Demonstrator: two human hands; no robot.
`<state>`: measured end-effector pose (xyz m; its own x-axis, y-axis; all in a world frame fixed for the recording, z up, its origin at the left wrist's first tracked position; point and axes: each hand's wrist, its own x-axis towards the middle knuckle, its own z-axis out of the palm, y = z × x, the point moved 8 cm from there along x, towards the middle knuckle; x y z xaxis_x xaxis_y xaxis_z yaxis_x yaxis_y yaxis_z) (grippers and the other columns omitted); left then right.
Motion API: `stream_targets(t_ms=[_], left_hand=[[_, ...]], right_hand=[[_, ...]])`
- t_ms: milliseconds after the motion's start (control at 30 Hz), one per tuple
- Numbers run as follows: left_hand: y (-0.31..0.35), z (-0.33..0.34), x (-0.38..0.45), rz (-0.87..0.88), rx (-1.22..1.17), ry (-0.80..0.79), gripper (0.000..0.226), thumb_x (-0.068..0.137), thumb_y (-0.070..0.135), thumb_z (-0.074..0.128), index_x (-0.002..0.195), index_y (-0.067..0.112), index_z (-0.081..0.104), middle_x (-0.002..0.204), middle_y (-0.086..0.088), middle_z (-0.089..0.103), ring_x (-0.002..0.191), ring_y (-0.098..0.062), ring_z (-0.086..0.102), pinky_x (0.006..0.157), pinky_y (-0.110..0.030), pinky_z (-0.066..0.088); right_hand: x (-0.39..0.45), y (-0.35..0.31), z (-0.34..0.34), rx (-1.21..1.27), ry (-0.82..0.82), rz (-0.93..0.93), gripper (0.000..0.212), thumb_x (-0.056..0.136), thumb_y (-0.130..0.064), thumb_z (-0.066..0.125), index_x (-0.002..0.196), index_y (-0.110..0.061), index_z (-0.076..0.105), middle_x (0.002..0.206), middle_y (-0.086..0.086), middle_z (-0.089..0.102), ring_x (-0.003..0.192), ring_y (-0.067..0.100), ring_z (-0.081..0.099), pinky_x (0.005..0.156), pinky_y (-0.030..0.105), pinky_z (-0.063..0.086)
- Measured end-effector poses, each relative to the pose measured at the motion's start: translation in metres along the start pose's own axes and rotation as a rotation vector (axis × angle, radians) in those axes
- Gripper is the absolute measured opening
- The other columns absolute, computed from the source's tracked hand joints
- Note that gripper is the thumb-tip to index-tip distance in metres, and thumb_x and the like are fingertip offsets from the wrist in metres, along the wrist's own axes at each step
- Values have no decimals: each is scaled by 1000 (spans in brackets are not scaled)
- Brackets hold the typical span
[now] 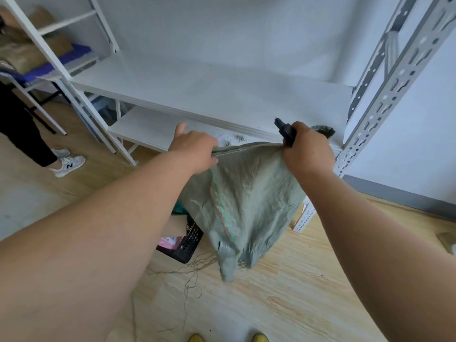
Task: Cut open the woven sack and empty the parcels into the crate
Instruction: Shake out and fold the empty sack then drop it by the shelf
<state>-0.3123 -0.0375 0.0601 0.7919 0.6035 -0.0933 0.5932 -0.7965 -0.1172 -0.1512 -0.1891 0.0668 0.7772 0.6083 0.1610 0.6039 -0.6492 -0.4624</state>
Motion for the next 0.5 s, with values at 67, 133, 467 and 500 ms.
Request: stream_targets(t_ms=[67, 133, 467, 500], left_hand=[[4, 1, 0, 21, -144, 16, 8, 98, 33, 49, 94, 27, 52, 70, 9, 46, 94, -21, 53, 111, -40, 16], [19, -3, 0, 61, -220, 58, 11, 99, 32, 47, 102, 26, 56, 75, 5, 51, 96, -26, 51, 92, -34, 31], [-7, -33, 6, -36, -504, 169, 20, 84, 29, 71, 100, 19, 65, 100, -2, 67, 94, -24, 62, 78, -33, 46], [-11, -36, 7, -53, -637, 228, 18, 82, 27, 72, 93, 14, 65, 97, -3, 68, 93, -24, 62, 79, -32, 47]], right_hand=[[0, -3, -1, 31, -52, -40, 25, 85, -15, 59, 110, -20, 53, 93, 5, 60, 79, 28, 55, 55, 30, 41], [-4, -25, 3, 150, -151, -162, 44, 76, -22, 72, 116, -28, 54, 103, -1, 63, 85, 24, 58, 70, 34, 50], [5, -21, -1, 81, 12, -119, 13, 89, -14, 55, 100, -20, 59, 91, 5, 60, 75, 29, 52, 57, 31, 41], [7, -20, 1, 71, 0, -123, 15, 90, -12, 55, 102, -20, 60, 96, 6, 61, 78, 30, 54, 57, 31, 40]])
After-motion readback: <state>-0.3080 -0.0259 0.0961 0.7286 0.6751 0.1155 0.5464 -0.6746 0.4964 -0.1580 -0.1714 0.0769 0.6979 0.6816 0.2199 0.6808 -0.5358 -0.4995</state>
